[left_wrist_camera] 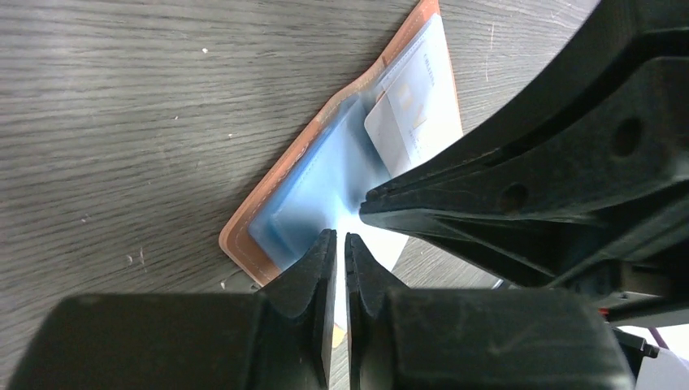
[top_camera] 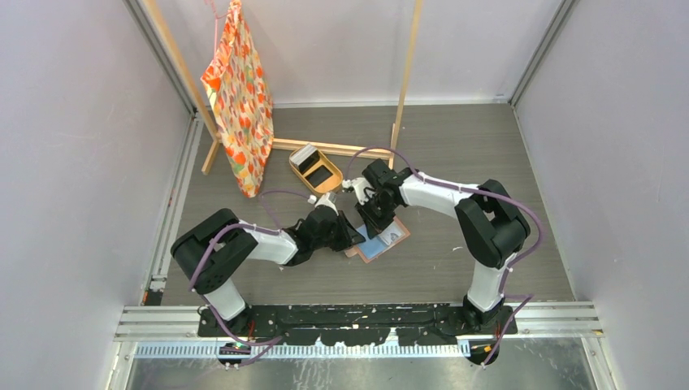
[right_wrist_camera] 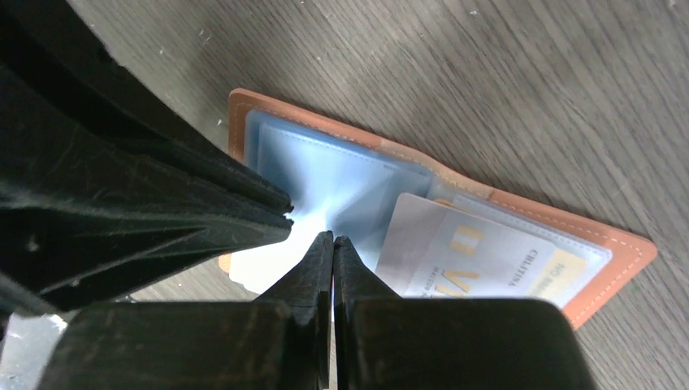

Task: Put the credit cards into the card holder
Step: Insert the credit card at the center of the board.

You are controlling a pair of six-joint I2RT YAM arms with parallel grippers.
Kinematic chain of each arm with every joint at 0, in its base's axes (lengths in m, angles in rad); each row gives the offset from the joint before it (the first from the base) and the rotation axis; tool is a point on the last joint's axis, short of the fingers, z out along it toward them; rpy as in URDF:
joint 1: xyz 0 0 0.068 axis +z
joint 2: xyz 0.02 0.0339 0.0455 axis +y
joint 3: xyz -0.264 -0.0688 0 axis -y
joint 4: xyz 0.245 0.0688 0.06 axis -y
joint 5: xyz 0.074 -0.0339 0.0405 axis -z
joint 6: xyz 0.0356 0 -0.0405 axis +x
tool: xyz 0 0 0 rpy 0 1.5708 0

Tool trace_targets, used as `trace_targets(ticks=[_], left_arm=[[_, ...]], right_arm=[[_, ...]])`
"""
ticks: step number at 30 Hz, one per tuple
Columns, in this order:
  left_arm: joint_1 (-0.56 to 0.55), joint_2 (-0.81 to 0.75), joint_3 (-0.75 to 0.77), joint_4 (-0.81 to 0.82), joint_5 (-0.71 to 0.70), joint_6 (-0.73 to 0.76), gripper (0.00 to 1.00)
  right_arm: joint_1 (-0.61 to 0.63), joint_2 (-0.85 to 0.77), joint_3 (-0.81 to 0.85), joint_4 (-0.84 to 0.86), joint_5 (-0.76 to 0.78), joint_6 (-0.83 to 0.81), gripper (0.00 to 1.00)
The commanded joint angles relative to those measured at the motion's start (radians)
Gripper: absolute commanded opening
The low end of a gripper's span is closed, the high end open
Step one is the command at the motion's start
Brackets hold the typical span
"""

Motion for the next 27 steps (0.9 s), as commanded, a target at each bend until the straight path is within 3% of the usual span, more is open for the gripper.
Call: trace_targets(ticks=[1, 17, 22, 27], left_arm=[[0.006, -0.03, 0.02, -0.079, -0.038, -0.01, 0.1], [0.011, 0.005, 0.05, -0.115, -0.001, -0.004, 0.03], [0.012, 0.006, 0.05, -0.11, 0.003, -0.001, 0.04], [0.015, 0.009, 0.048, -0.096, 0.008, 0.002, 0.04]], right_arm=[[0.024, 0.025, 0.02, 0.045, 0.091, 0.025, 0.04], [0.063, -0.008, -0.009, 0.169, 0.487, 0.094, 0.05], [0.06, -0.002, 0.026, 0.11, 0.402, 0.054, 0.05], [0.046, -0.018, 0.105, -0.119, 0.069, -0.135, 0.04]])
